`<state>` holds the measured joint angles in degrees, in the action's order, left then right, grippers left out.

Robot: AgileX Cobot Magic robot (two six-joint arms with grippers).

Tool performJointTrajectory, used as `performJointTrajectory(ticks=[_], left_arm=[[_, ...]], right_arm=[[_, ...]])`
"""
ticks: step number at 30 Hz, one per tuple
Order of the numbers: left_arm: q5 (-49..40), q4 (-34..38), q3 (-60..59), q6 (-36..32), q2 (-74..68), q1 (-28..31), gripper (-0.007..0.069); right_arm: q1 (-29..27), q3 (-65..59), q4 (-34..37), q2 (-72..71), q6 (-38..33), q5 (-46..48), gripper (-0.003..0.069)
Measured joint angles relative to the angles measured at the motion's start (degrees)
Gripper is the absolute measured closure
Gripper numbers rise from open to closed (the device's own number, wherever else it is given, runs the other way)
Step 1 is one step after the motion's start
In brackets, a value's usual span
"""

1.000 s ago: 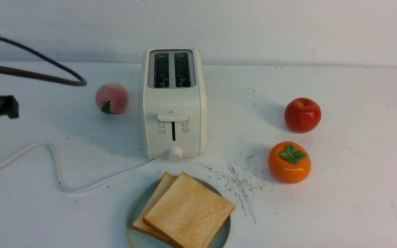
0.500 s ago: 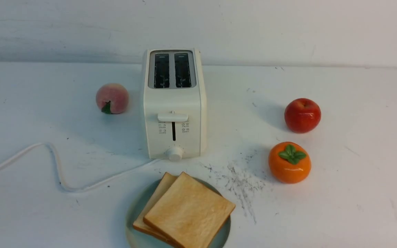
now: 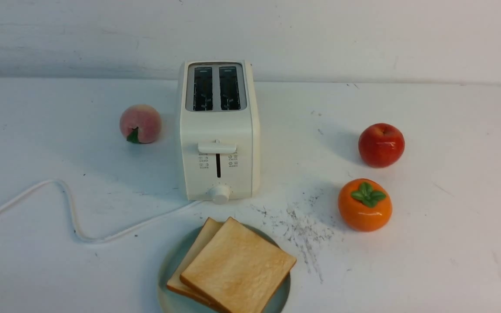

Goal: Take toasted bread from bread machine on white table place on plate.

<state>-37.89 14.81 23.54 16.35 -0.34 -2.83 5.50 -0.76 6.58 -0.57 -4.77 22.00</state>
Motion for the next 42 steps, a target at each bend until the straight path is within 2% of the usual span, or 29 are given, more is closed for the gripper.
performJointTrajectory(ticks=[9,14,18,23,42], left_arm=[[3.8,-0.4,-7.9,-0.7,-5.0,0.0,0.0638],[12.7,-4.4,-13.6,-2.1,-5.4,0.0,0.0638],[16.3,-6.6,-19.6,-2.2,-3.5,0.0,0.0638],[16.6,-8.7,-24.9,-2.2,0.6,0.0,0.0638],[15.8,-10.1,-25.2,-2.1,1.0,0.3,0.0638]], right_arm=[[0.0,0.0,0.0,0.0,0.0,0.0,0.0577],[0.0,0.0,0.0,0.0,0.0,0.0,0.057],[0.0,0.0,0.0,0.0,0.0,0.0,0.0565],[0.0,0.0,0.0,0.0,0.0,0.0,0.0561],[0.0,0.0,0.0,0.0,0.0,0.0,0.054]])
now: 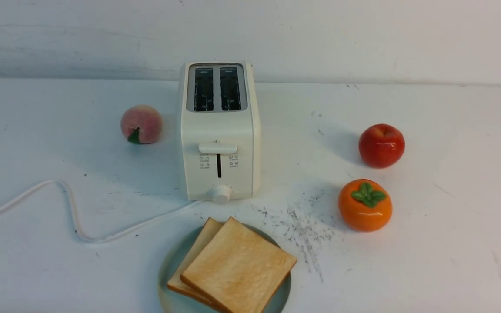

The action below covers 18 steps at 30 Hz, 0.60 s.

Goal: Take toasted bread from bread machine on white table place on plate.

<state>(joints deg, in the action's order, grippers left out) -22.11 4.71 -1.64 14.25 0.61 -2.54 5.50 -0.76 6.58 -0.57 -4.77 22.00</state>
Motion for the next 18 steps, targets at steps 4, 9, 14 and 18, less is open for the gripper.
performJointTrajectory(ticks=[4,9,14,18], left_arm=[[0.0,0.0,0.0,0.0,0.0,0.0,0.0638],[0.0,0.0,0.0,0.0,0.0,0.0,0.0638],[0.0,0.0,0.0,0.0,0.0,0.0,0.0638],[0.0,0.0,0.0,0.0,0.0,0.0,0.0638]], right_arm=[[0.0,0.0,0.0,0.0,0.0,0.0,0.0536],[0.0,0.0,0.0,0.0,0.0,0.0,0.053],[0.0,0.0,0.0,0.0,0.0,0.0,0.0526],[0.0,0.0,0.0,0.0,0.0,0.0,0.0519]])
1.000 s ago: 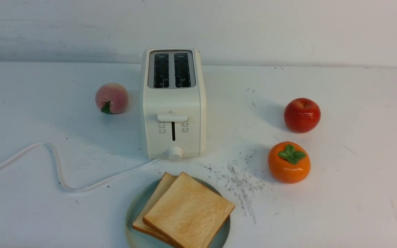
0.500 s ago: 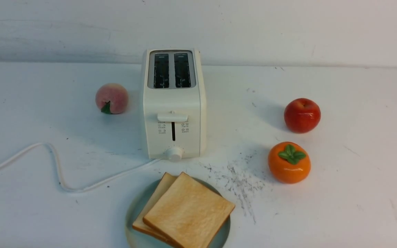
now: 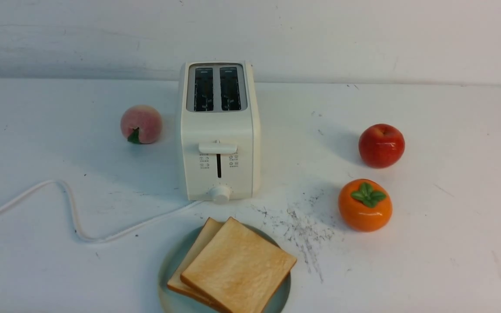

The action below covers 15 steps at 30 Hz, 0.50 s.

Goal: Take toasted bread from bread machine on white table place on plate.

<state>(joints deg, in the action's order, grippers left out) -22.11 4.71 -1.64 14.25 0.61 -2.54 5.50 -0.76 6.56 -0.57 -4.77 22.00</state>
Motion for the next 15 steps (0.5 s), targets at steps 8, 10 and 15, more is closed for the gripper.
performJointTrajectory(ticks=[8,10,15], left_arm=[[0.0,0.0,0.0,0.0,0.0,0.0,0.0636],[0.0,0.0,0.0,0.0,0.0,0.0,0.0636],[0.0,0.0,0.0,0.0,0.0,0.0,0.0634]], right_arm=[[0.0,0.0,0.0,0.0,0.0,0.0,0.0511],[0.0,0.0,0.0,0.0,0.0,0.0,0.051],[0.0,0.0,0.0,0.0,0.0,0.0,0.051]])
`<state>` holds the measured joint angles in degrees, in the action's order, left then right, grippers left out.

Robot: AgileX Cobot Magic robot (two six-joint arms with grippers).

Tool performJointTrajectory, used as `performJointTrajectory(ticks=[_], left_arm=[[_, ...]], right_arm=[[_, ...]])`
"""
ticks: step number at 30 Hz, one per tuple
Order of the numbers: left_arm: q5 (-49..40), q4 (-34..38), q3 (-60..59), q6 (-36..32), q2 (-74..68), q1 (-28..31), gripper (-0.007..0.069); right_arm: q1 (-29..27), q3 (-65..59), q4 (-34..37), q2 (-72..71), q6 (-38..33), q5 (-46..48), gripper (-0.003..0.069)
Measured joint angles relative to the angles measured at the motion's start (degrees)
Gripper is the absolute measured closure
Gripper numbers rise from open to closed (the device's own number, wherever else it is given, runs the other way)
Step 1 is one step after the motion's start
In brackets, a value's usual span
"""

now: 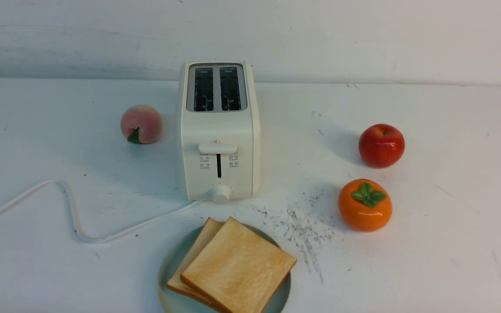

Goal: Take toasted bread from bread machine on white table place on plate.

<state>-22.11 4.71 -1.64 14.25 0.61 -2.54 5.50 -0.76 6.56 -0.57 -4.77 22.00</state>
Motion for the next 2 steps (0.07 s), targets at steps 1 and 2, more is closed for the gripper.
performJointTrajectory(ticks=[1,2], left_arm=[[0.0,0.0,0.0,0.0,0.0,0.0,0.0631],[0.0,0.0,0.0,0.0,0.0,0.0,0.0629]], right_arm=[[0.0,0.0,0.0,0.0,0.0,0.0,0.0507],[0.0,0.0,0.0,0.0,0.0,0.0,0.0505]])
